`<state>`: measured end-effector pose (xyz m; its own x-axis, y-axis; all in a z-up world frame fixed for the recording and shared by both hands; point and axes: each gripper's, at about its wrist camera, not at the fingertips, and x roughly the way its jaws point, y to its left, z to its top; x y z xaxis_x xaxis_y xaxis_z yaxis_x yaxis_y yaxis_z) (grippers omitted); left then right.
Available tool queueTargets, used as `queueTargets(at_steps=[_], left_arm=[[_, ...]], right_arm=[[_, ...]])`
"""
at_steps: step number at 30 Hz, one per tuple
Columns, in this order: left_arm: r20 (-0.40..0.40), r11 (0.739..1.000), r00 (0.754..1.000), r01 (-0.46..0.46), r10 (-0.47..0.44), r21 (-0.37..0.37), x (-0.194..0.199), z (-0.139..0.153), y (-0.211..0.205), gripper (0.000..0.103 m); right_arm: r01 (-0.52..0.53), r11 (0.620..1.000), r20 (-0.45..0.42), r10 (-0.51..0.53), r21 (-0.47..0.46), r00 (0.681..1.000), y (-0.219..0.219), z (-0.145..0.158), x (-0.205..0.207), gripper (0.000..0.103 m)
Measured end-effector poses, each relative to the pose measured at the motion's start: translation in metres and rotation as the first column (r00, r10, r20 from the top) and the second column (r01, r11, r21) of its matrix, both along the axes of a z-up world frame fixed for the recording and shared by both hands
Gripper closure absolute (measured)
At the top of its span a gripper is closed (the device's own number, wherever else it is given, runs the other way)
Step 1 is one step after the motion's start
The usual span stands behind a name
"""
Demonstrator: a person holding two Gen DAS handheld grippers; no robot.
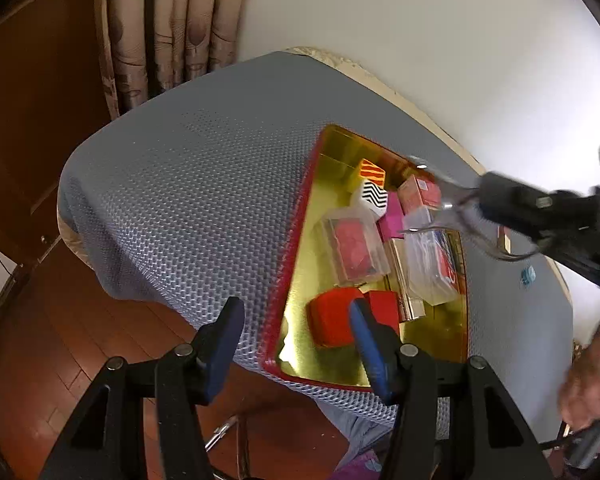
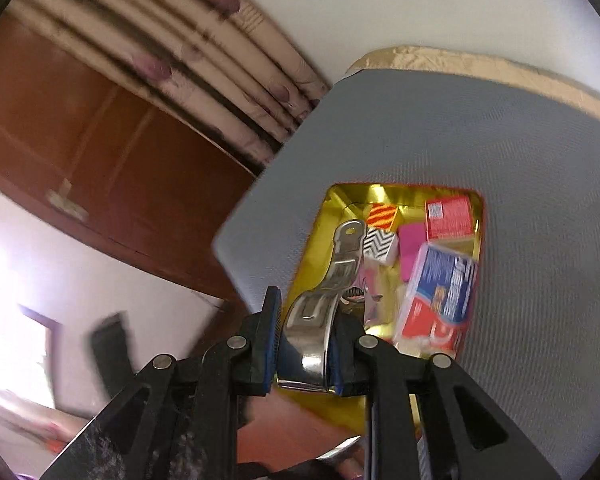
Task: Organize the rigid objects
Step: 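Drop the red case with left while right lowers the metal clip into tin, then reach the left gripper to the lipstick and grasp it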
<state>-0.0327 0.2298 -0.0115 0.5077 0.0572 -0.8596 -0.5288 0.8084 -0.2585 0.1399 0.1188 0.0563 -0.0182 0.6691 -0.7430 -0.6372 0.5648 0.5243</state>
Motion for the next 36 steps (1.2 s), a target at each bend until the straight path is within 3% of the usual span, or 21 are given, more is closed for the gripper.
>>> queueTargets(at_steps=[2,5,7,8,12,15,21,25,30,34,36], left_arm=[[0.001,1.000,1.000,-0.011,0.011,-0.014,0.000,-0.003,0.002,0.047],[-0.014,1.000,1.000,-0.003,0.003,-0.005,-0.002,-0.006,0.001,0.047],[-0.021,1.000,1.000,-0.002,0.002,0.003,-0.001,-0.007,0.000,0.047],[-0.020,1.000,1.000,-0.004,0.004,0.006,-0.003,-0.006,0.001,0.047],[-0.022,0.999,0.999,-0.035,0.035,0.032,-0.006,-0.004,0.006,0.047],[-0.016,0.999,0.999,-0.045,0.046,0.017,-0.008,-0.004,0.010,0.047],[-0.023,0.999,0.999,-0.022,0.023,0.044,-0.006,-0.005,0.006,0.047],[-0.033,0.998,0.999,-0.023,0.025,0.053,-0.005,-0.007,0.003,0.047],[-0.032,0.997,0.999,-0.015,0.018,0.078,-0.004,-0.002,-0.006,0.047],[-0.025,0.992,0.999,0.025,-0.022,0.122,0.001,0.008,-0.024,0.047],[-0.028,0.988,0.998,0.061,-0.057,0.139,0.006,0.013,-0.037,0.047]], right_arm=[[-0.032,0.999,0.032,0.033,-0.029,0.999,0.014,-0.008,-0.006,0.075],[-0.059,0.991,0.171,0.079,-0.117,0.982,0.027,-0.012,-0.022,0.058],[-0.091,0.988,0.219,0.118,-0.127,0.969,0.033,-0.013,-0.033,0.031],[-0.089,0.987,0.243,0.119,-0.132,0.963,0.033,-0.013,-0.036,0.028],[-0.127,0.982,0.341,0.169,-0.141,0.925,0.032,-0.002,-0.050,0.026],[-0.123,0.973,0.440,0.200,-0.197,0.876,0.030,0.011,-0.061,0.020],[-0.021,0.994,0.460,0.069,-0.109,0.885,-0.025,0.024,-0.053,0.014],[0.147,0.983,0.454,-0.081,-0.110,0.887,-0.096,0.000,-0.038,0.013],[0.409,0.894,0.456,-0.291,-0.183,0.841,-0.200,-0.046,-0.011,0.013],[0.600,0.762,0.418,-0.477,-0.242,0.773,-0.297,-0.078,0.013,0.013],[0.670,0.687,0.440,-0.528,-0.281,0.726,-0.337,-0.088,0.020,0.013]])
